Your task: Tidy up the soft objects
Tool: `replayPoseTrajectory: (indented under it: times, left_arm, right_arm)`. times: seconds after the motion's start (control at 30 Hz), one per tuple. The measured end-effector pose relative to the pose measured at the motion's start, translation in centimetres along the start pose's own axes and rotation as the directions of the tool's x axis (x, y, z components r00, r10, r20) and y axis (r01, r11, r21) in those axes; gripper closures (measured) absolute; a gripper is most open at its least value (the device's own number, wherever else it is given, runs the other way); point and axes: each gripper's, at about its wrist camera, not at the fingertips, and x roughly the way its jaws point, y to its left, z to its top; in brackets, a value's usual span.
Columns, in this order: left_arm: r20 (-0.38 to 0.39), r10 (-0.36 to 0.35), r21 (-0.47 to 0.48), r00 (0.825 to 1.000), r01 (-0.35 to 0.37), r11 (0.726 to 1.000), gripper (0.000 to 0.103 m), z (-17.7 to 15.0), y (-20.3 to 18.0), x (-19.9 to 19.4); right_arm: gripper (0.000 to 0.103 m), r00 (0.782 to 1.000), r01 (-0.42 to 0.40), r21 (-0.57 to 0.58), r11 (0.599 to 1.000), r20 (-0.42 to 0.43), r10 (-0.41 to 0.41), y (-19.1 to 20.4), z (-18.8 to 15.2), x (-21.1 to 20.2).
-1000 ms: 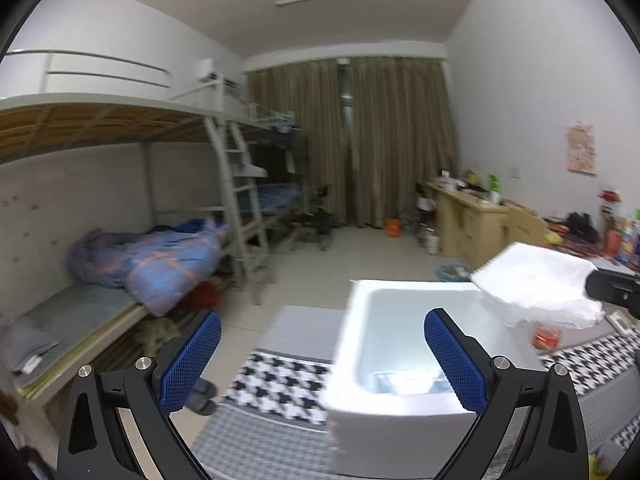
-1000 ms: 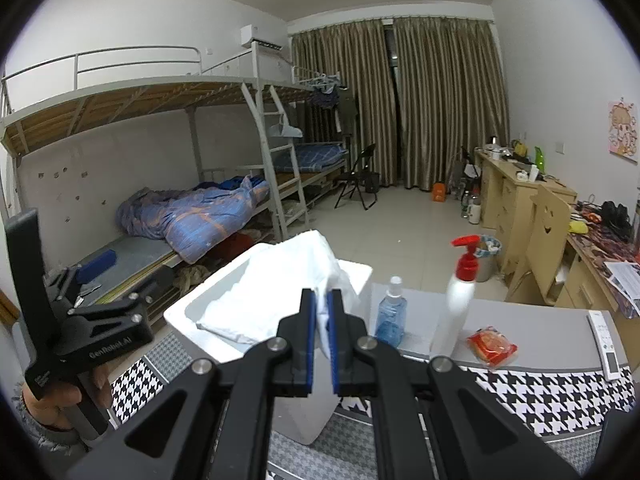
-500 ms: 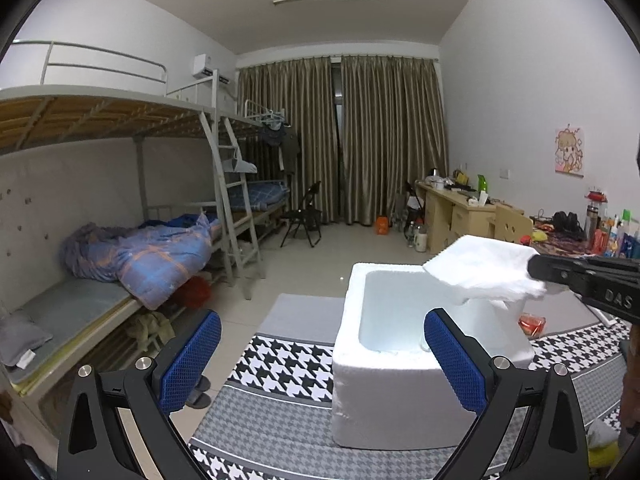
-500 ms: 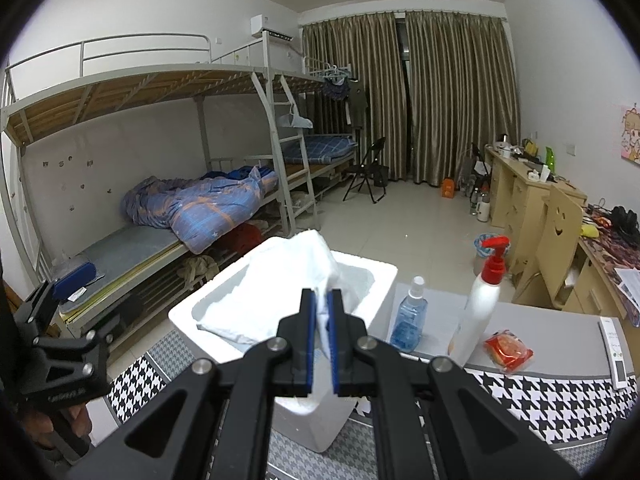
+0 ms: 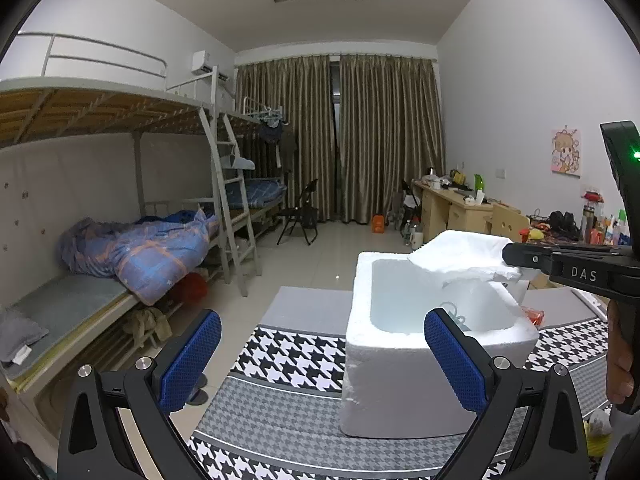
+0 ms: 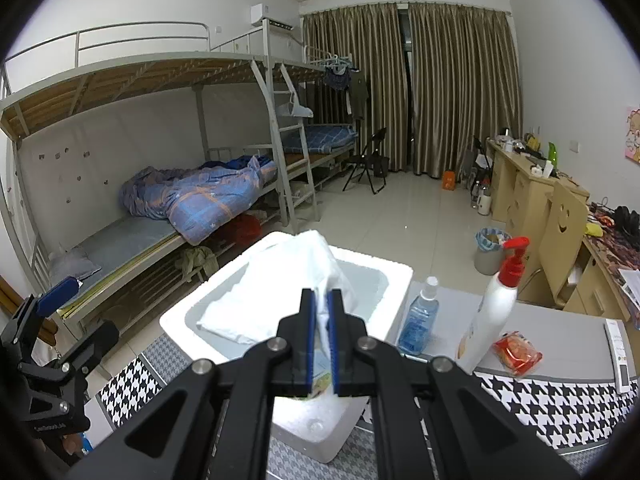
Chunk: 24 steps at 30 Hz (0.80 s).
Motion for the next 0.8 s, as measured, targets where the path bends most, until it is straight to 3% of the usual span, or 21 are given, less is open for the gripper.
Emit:
replayPoseTrajectory:
  times: [0.43, 0.5, 0.53, 0.57, 0.8]
  left_arm:
    - [-0.015, -0.006, -0.037, 1.000, 0.005, 0.999, 0.001, -0.8, 1.3, 0.3]
    - [-0.018, -0.006, -0.042, 1.000, 0.006, 0.999, 0.001, -1.0, 1.5, 0.3]
    - [-0.019, -0.007, -0.045, 1.000, 0.006, 0.999, 0.001, -1.1, 1.6, 0.3]
    - [-0.020, -0.009, -0.048, 1.000, 0.008, 0.999, 0.001, -1.2, 1.7, 0.3]
    - [-0.022, -0.004, -0.055, 1.000, 0.003, 0.998, 0.001, -1.3, 2.0, 0.2]
  right_arm:
    - [0.093, 0.997, -0.018, -0.048, 0.999, -0.073, 0.015, 1.9, 0.1, 2.6]
    - [0.075, 0.995, -0.030, -0.068, 0.997, -0.094, 0.024, 2.4, 0.1, 3.1]
    - [0.054, 0.996, -0.029, -0.073, 0.997, -0.088, 0.022, 2.5, 0.0, 3.1]
    - [0.040, 0.997, -0.021, -0.077, 0.997, -0.075, 0.015, 2.6, -0.1, 3.0]
    - [0.036, 0.999, -0.015, -0.078, 0.997, -0.050, 0.011, 2.5, 0.0, 2.4]
